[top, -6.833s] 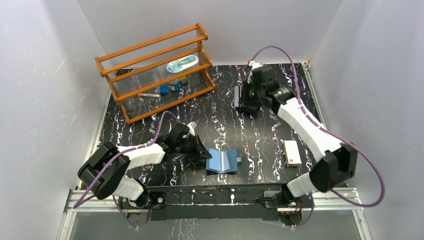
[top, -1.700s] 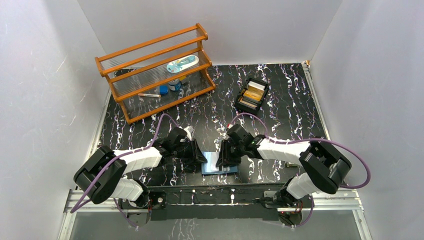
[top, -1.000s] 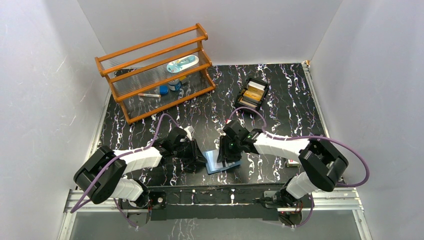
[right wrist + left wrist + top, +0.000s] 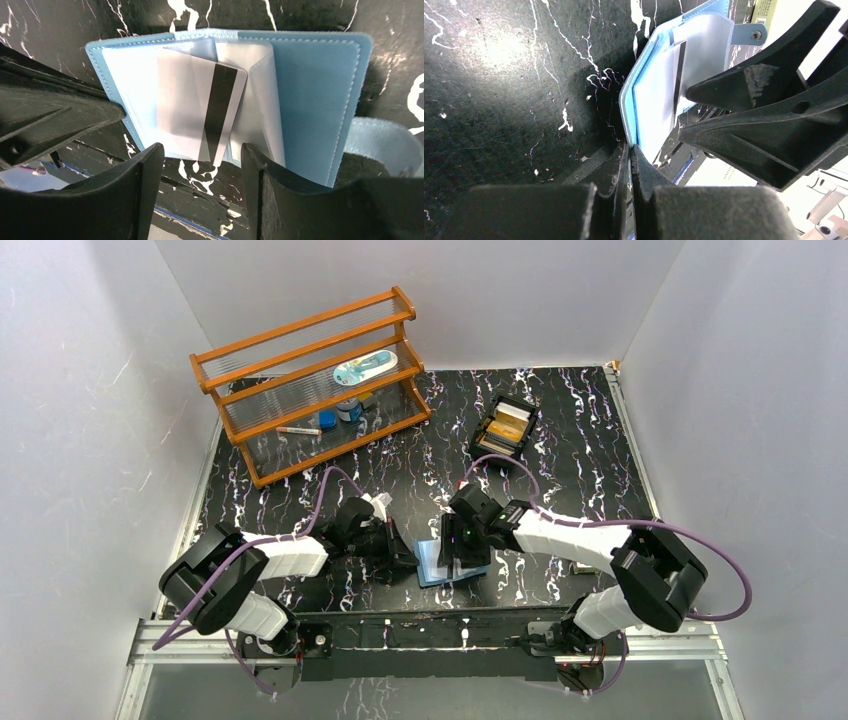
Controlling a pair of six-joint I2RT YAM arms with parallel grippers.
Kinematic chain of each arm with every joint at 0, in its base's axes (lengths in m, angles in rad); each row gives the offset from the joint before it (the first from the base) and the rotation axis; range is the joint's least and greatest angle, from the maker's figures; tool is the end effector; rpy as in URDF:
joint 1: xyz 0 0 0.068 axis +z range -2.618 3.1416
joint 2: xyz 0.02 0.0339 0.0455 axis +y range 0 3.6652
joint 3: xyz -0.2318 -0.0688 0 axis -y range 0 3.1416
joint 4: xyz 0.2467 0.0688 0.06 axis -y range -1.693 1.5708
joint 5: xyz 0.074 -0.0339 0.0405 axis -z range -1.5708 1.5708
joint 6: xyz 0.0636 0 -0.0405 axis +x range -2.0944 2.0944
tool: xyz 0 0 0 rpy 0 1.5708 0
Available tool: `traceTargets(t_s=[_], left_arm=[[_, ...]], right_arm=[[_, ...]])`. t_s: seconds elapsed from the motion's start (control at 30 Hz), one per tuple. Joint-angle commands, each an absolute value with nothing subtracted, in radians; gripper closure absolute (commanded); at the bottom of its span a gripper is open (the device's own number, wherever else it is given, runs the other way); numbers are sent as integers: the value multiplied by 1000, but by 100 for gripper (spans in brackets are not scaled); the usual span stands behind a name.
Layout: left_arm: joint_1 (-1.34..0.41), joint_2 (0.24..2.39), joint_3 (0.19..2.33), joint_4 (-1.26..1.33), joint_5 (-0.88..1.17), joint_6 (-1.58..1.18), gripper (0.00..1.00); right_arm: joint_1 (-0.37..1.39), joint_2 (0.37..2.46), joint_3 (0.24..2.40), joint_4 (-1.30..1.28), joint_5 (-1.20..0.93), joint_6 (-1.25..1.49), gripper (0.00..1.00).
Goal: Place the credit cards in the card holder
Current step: Insert the credit card into the card holder.
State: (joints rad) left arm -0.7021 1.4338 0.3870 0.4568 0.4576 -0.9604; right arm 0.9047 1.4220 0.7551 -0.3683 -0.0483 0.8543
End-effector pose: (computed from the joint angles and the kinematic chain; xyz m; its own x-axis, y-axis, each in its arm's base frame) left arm 0.1900 -0.1975 0.0866 -0.9479 -0.1610 -0.2749 0.1447 0.5511 -0.8218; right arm 0.1748 0.2274 0.1190 -0.9527 0.0068 -0.3039 -0.1250 0.9025 0.4121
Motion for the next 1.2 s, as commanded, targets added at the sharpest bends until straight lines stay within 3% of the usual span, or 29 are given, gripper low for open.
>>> traceTargets(t_s=[0.0,0.5,0.67,0.83,1.17], left_arm=[[-703,1434,398,470,476,-936,100],[-703,1439,405,459,488,-928,100],[-703,1440,410,452,488,-925,100],[-703,1437,414,451,488,-924,100],[-703,1434,424,426,488,-915,100]], right_arm=[[908,1431,838,-424,22,857,33],[907,1576,962,-472,75,818,30],[906,1592,984,-511,127,830,26],[906,1582,977,-502,131,841,16],[908,1578,929,-313,-18,768,31]])
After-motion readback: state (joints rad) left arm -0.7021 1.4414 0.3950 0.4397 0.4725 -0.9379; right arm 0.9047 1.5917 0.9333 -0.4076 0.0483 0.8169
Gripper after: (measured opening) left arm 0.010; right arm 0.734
